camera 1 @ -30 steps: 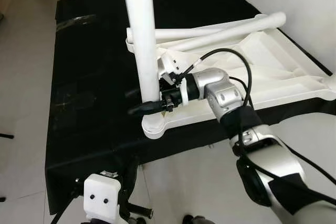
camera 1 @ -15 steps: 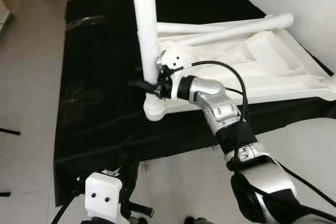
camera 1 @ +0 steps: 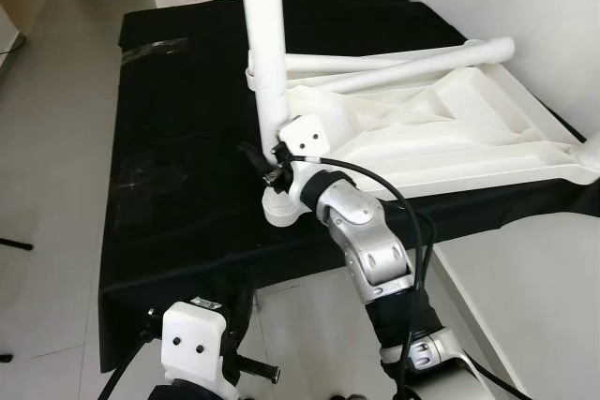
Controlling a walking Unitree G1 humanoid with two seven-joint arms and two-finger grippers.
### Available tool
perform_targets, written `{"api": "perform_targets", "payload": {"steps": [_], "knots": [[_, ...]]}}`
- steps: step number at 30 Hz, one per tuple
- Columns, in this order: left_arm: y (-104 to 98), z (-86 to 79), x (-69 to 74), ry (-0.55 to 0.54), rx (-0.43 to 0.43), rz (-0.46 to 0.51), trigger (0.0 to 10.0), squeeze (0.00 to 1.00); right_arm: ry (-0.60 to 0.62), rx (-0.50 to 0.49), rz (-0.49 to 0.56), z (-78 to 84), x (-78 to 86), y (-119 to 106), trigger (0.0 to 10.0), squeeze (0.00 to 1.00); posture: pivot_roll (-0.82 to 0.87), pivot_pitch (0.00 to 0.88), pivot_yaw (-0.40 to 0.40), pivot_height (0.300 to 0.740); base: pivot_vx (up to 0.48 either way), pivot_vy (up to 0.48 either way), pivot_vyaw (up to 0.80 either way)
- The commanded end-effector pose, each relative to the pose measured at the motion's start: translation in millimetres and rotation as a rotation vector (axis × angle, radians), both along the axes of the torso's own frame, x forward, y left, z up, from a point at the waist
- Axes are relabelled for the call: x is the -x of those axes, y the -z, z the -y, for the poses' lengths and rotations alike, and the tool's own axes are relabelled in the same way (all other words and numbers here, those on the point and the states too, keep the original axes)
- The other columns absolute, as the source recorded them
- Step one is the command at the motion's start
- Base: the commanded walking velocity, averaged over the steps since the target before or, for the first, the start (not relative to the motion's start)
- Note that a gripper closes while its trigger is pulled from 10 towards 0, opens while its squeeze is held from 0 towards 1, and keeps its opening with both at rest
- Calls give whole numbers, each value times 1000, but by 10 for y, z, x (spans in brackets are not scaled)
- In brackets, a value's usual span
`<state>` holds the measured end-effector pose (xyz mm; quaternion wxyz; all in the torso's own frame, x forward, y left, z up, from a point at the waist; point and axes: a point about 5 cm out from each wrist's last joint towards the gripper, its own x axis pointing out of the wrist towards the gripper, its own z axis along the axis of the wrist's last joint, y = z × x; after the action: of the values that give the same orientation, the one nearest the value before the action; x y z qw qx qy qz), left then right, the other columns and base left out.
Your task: Building children table
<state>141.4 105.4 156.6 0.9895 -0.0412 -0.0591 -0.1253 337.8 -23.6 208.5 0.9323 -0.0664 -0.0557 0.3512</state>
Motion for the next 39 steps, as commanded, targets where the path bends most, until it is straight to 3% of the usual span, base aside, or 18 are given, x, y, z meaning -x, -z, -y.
{"api": "perform_targets", "payload": {"steps": [1, 2, 5, 7, 8, 10, 11, 14, 17, 21, 26, 27, 28, 29, 39], "knots": [[33, -10, 2, -17, -2, -15, 10000, 0, -162, -20, -55, -96, 95, 39, 10000, 1000, -16, 205, -22, 740, 0, 0, 0], [33, -10, 2, -17, -2, -15, 10000, 0, -162, -20, -55, -96, 95, 39, 10000, 1000, -16, 205, -22, 740, 0, 0, 0], [24, -12, 3, -12, -4, -12, 10000, 0, -537, -36, 79, -76, 268, -282, 10000, 1000, -3, 207, -14, 740, 0, 0, 0], [23, -10, 5, -10, -4, -13, 10000, 0, -597, -2, 112, -29, 268, -329, 10000, 1000, -1, 208, -15, 740, 0, 0, 0], [20, -6, 8, -9, -4, -13, 10000, 0, -647, 51, 131, 34, 238, -351, 10000, 294, 6, 212, -16, 740, 0, 0, 0], [17, -1, 15, -8, -3, -13, 10000, 0, -685, 107, 142, 97, 204, -359, 10000, 294, 9, 213, -18, 740, 0, 0, 0], [12, 5, 24, -8, -3, -13, 10000, 0, -718, 197, 160, 154, 150, -357, 10000, 0, 19, 222, -23, 740, 0, 0, 0], [0, 13, 49, -12, -3, -14, 10000, 0, -809, 320, 147, 288, 32, -424, 10000, 0, 27, 229, -25, 740, 0, 0, 0], [-5, 15, 60, -13, -4, -15, 10000, 0, -829, 325, 134, 306, 0, -462, 10000, 0, 34, 236, -25, 740, 0, 0, 0], [-17, 17, 103, -13, -9, -22, 10000, 0, -950, 276, 56, 337, -89, -596, 10000, 0, 47, 248, -21, 740, 0, 0, 0], [-23, 16, 123, -14, -14, -26, 10000, 0, -1001, 298, 29, 350, -129, -566, 10000, 0, 56, 256, -18, 740, 0, 0, 0], [-24, 17, 129, -13, -16, -27, 10000, 0, -1014, 302, 23, 350, -143, -560, 8314, 0, 56, 256, -18, 740, 0, 0, 0], [-25, 19, 133, -13, -16, -28, 10000, 0, -1028, 299, 15, 352, -151, -559, 1647, 0, 57, 260, -20, 740, 0, 0, 0], [-24, 21, 135, -13, -17, -29, 10000, 0, -1035, 297, 11, 353, -156, -559, 0, 0, 55, 260, -21, 740, 0, 0, 0], [-11, 23, 128, -14, -14, -33, 10000, 0, -1046, 290, 9, 433, -197, -591, 0, 0, 22, 251, -14, 740, 0, 0, 0]]}}
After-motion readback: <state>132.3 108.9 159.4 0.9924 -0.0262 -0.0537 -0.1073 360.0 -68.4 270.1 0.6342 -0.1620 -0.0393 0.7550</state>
